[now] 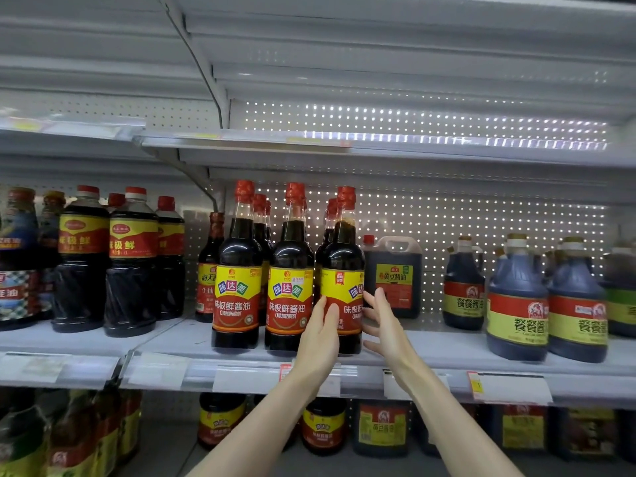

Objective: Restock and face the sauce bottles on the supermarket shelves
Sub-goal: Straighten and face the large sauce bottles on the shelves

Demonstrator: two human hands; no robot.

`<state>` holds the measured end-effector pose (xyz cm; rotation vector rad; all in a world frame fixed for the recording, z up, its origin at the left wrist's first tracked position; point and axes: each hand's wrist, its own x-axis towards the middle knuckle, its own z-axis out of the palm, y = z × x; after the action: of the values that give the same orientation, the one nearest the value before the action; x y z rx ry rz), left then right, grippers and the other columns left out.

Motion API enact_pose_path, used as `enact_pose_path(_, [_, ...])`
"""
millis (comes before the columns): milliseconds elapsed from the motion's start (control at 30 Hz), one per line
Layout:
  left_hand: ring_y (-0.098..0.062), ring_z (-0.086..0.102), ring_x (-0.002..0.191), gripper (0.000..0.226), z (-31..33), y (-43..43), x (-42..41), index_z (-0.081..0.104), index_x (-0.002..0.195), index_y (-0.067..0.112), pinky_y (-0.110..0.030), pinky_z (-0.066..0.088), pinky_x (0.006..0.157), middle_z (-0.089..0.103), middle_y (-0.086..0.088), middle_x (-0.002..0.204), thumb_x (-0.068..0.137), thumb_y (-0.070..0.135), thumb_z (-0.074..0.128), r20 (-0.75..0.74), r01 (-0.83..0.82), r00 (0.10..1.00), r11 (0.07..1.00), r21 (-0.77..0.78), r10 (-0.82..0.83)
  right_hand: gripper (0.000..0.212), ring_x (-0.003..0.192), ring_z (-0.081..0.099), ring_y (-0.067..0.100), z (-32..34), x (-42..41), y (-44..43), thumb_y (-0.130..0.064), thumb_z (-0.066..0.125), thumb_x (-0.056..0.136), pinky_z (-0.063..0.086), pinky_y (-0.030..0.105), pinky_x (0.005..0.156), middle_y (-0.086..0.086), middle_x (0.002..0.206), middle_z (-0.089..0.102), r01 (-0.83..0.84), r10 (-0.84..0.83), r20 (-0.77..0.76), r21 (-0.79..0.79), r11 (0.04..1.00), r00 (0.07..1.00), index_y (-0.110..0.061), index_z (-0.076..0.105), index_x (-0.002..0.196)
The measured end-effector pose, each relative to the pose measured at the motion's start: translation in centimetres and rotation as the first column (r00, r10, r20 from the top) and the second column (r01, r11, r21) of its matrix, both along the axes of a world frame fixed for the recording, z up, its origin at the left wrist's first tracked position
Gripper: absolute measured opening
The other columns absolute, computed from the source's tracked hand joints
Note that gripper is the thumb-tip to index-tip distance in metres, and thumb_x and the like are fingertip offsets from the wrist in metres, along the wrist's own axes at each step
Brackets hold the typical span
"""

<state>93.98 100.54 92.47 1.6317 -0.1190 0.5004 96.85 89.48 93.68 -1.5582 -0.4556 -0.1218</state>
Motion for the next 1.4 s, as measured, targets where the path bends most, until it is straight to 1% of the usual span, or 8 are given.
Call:
enact_pose_path(133, [-0.012,0.033,0.137,0.05,-0.4,-0.7,-0.4,0.026,0.15,0.022,-0.03,0.03,0.111,0.034,0.004,0.152,0.103,0.036,0.033,0.021,-0.075,0.997,0.997,0.034,0.074,0.042,0.11,0.052,0.019,0.5,1.3,0.1,-0.046,0.021,0.103,0.039,0.04,0.098,-0.008,0.104,0.057,0.054,-0.053,-0.036,0.031,0.998,0.998,-0.025,0.044,0.131])
enact_pose_path(233, [-0.011,0.033,0.138,0.05,-0.7,-1.2,-0.4,0.026,0.15,0.024,-0.035,0.029,0.115,0.035,0.005,0.152,0.103,0.038,0.034,0.027,-0.078,0.997,0.995,0.054,0.076,0.042,0.119,0.051,0.021,0.6,2.5,0.5,-0.043,0.026,0.104,0.035,0.043,0.107,0.001,0.123,0.057,0.035,-0.033,-0.09,0.022,0.999,0.995,-0.021,0.045,0.134])
enact_pose_path(567, [-0.013,0.034,0.137,0.053,-0.1,-0.2,-0.1,0.023,0.152,0.021,-0.033,0.031,0.113,0.035,0.003,0.151,0.103,0.038,0.035,0.001,-0.056,0.998,0.998,0.013,0.056,0.037,0.109,0.059,0.01,-1.2,2.9,0.5,-0.029,0.047,0.1,0.051,0.022,0.079,-0.005,0.119,0.062,0.106,-0.105,0.092,-0.007,0.994,0.99,-0.023,0.05,0.137])
enact_pose_path(700, [-0.006,0.04,0.124,0.05,-0.5,0.0,-0.5,0.028,0.15,0.02,-0.023,0.034,0.1,0.041,0.004,0.146,0.103,0.035,0.037,0.031,-0.079,0.997,0.996,0.032,0.078,0.029,0.102,0.059,0.003,-1.5,3.0,0.7,-0.029,0.048,0.1,0.048,0.013,0.068,-0.004,0.117,0.063,0.155,-0.155,0.122,0.012,0.988,0.98,-0.023,0.052,0.128])
enact_pose_path(767, [-0.008,0.039,0.131,0.049,-1.1,-0.2,-0.8,0.029,0.149,0.021,-0.025,0.034,0.106,0.04,0.004,0.147,0.103,0.034,0.037,0.056,-0.111,0.993,0.992,0.066,0.108,0.031,0.097,0.055,-0.003,-1.3,3.0,0.9,-0.031,0.045,0.101,0.045,0.011,0.063,-0.009,0.112,0.06,0.125,-0.123,0.114,-0.011,0.992,0.986,-0.025,0.049,0.131])
enact_pose_path(1000, [-0.01,0.026,0.141,0.05,-1.0,-0.8,-0.7,0.027,0.15,0.023,-0.036,0.026,0.117,0.032,0.006,0.152,0.103,0.034,0.037,0.097,-0.116,0.99,0.984,0.136,0.103,0.041,0.11,0.06,0.013,-1.3,3.7,0.7,-0.034,0.051,0.098,0.052,0.035,0.094,-0.002,0.121,0.064,0.117,-0.115,0.106,-0.017,0.993,0.988,-0.022,0.05,0.137])
enact_pose_path(1167, [0.0,0.036,0.123,0.048,-0.8,0.1,-0.6,0.029,0.149,0.022,-0.019,0.031,0.101,0.04,0.011,0.141,0.103,0.03,0.038,0.086,-0.091,0.993,0.987,0.133,0.08,0.041,0.104,0.062,0.01,-2.0,3.4,0.6,-0.028,0.06,0.094,0.054,0.022,0.081,-0.003,0.111,0.066,0.181,-0.176,0.204,-0.006,0.983,0.963,-0.02,0.053,0.133])
enact_pose_path(1400, [-0.002,0.04,0.121,0.046,-1.2,0.5,-0.7,0.034,0.147,0.02,-0.019,0.034,0.098,0.044,0.005,0.143,0.103,0.031,0.039,0.089,-0.117,0.99,0.984,0.135,0.105,0.042,0.099,0.058,0.004,-1.7,3.3,0.8,-0.028,0.054,0.097,0.048,0.017,0.074,-0.011,0.106,0.061,0.121,-0.115,0.178,-0.023,0.992,0.977,-0.024,0.047,0.138])
